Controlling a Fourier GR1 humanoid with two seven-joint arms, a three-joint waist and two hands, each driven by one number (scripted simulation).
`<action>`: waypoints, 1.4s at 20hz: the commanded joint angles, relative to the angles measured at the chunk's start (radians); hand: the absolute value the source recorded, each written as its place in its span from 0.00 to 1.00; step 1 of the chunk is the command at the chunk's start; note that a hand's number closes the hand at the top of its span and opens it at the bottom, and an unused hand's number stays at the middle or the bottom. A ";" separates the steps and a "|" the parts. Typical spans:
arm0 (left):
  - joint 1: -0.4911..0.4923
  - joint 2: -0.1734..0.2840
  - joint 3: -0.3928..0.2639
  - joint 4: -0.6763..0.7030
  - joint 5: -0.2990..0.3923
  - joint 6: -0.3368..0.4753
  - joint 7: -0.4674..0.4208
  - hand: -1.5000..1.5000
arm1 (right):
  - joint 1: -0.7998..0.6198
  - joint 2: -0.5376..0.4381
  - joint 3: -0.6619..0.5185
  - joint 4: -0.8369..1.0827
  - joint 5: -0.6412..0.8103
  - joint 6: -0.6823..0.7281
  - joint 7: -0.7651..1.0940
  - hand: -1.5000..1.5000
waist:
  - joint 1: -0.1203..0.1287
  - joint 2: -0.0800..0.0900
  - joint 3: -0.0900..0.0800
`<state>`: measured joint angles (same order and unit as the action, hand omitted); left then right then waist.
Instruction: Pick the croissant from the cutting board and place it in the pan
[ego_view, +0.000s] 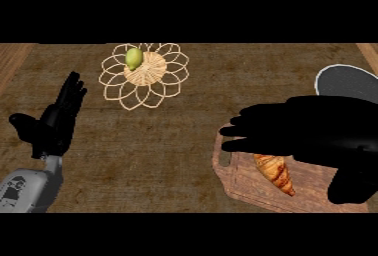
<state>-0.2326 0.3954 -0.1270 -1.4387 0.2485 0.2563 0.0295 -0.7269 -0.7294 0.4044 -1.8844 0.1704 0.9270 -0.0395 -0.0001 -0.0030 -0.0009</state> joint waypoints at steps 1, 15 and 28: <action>0.014 0.005 0.032 -0.042 0.006 -0.025 0.034 0.50 | 0.042 0.076 0.013 -0.073 -0.008 0.068 0.112 0.00 | 0.001 0.000 0.000; -0.038 -0.040 0.096 0.086 -0.048 -0.093 -0.034 0.50 | 0.154 0.111 0.026 -0.016 0.367 0.020 0.038 0.00 | 0.004 0.005 0.001; 0.036 -0.109 0.065 -0.061 -0.120 -0.072 0.027 0.50 | 0.170 0.108 0.142 0.113 0.593 0.014 -0.160 0.00 | 0.010 0.003 0.001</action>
<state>-0.2257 0.3010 -0.0519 -1.4520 0.1452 0.1890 0.0510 -0.5133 -0.6362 0.5252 -1.8342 0.7061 0.9150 -0.1299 0.0051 0.0005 0.0002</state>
